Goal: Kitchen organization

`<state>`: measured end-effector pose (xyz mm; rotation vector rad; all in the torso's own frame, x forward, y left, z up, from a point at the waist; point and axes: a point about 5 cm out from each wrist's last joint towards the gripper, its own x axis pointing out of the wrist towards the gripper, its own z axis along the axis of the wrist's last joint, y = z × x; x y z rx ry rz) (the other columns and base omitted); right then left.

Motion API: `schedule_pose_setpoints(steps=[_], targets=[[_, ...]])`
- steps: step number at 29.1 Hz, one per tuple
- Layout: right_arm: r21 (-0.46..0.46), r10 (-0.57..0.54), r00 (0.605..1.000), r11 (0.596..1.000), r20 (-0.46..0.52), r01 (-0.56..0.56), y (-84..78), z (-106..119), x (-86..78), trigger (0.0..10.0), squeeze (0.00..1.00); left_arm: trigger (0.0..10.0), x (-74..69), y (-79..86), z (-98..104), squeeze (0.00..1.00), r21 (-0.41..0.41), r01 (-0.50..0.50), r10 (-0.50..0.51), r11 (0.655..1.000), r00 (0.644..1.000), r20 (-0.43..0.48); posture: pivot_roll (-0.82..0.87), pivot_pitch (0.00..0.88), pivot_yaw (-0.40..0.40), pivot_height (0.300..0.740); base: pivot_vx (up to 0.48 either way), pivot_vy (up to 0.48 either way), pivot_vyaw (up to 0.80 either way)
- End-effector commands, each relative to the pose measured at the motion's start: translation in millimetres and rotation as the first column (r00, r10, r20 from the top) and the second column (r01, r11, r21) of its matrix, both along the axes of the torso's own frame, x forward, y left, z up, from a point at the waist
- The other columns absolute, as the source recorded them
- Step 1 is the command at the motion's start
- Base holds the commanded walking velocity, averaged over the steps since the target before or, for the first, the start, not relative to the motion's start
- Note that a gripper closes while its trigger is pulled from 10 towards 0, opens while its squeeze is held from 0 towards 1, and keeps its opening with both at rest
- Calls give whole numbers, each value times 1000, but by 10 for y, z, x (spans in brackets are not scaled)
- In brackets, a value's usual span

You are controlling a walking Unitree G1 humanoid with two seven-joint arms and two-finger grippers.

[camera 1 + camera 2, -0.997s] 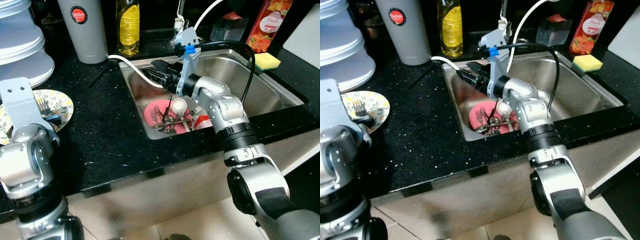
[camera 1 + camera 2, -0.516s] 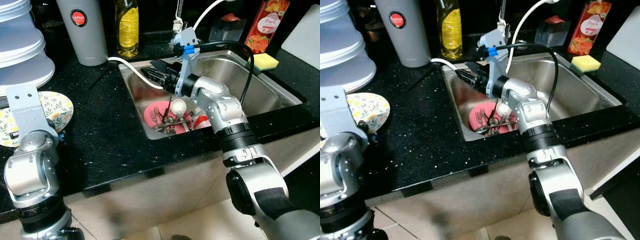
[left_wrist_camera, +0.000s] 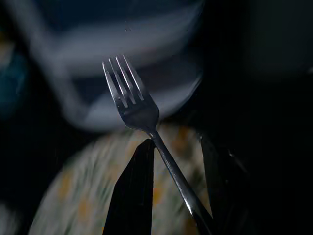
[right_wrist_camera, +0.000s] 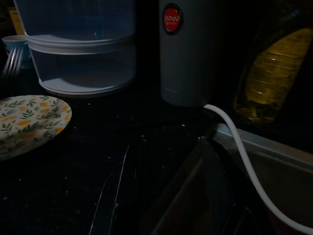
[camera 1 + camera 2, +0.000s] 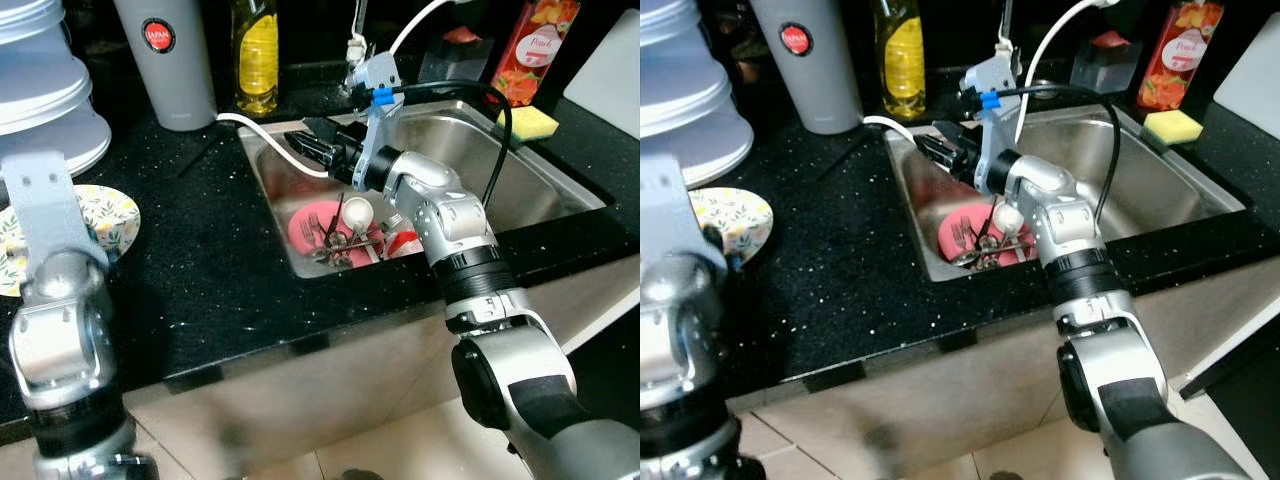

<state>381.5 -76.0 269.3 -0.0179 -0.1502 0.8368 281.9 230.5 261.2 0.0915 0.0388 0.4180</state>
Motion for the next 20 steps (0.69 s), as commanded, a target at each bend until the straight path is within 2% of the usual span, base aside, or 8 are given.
schedule_pose_setpoints(steps=[1,6,10,12,13,16,19,20], targets=[[18,6,1000,1000,16,-6,10,45,2,10000,0,10000,70,-192,138,0,30,176,-178,984,983,55,119,0,-34,740,0,0,0],[20,1,1000,1000,19,-1,11,56,7,10000,0,10000,196,-363,138,0,27,318,-318,948,948,16,108,0,-27,740,0,0,0],[33,-11,1000,999,25,10,-23,98,12,10000,0,10000,357,-592,-48,0,-35,458,-459,888,884,-87,101,0,-28,740,0,0,0],[43,-29,999,999,29,28,-59,123,21,10000,0,10000,537,-822,-173,0,-74,586,-591,807,797,-125,79,0,-21,740,0,0,0],[43,-29,999,999,29,28,-59,123,21,10000,0,10000,537,-822,-173,0,-74,586,-591,807,797,-125,79,0,-21,740,0,0,0],[58,-66,997,996,39,63,-111,162,39,10000,0,10000,694,-1005,-229,0,-81,679,-682,730,715,-153,74,0,-20,740,0,0,0],[23,-187,982,982,1,187,-317,127,133,10000,0,10000,950,-1236,-241,0,-56,759,-753,648,628,-200,35,9,-3,740,0,0,0],[23,-187,982,982,1,187,-317,127,133,10000,0,10000,950,-1236,-241,0,-56,759,-753,648,628,-200,35,9,-3,740,0,0,0]])
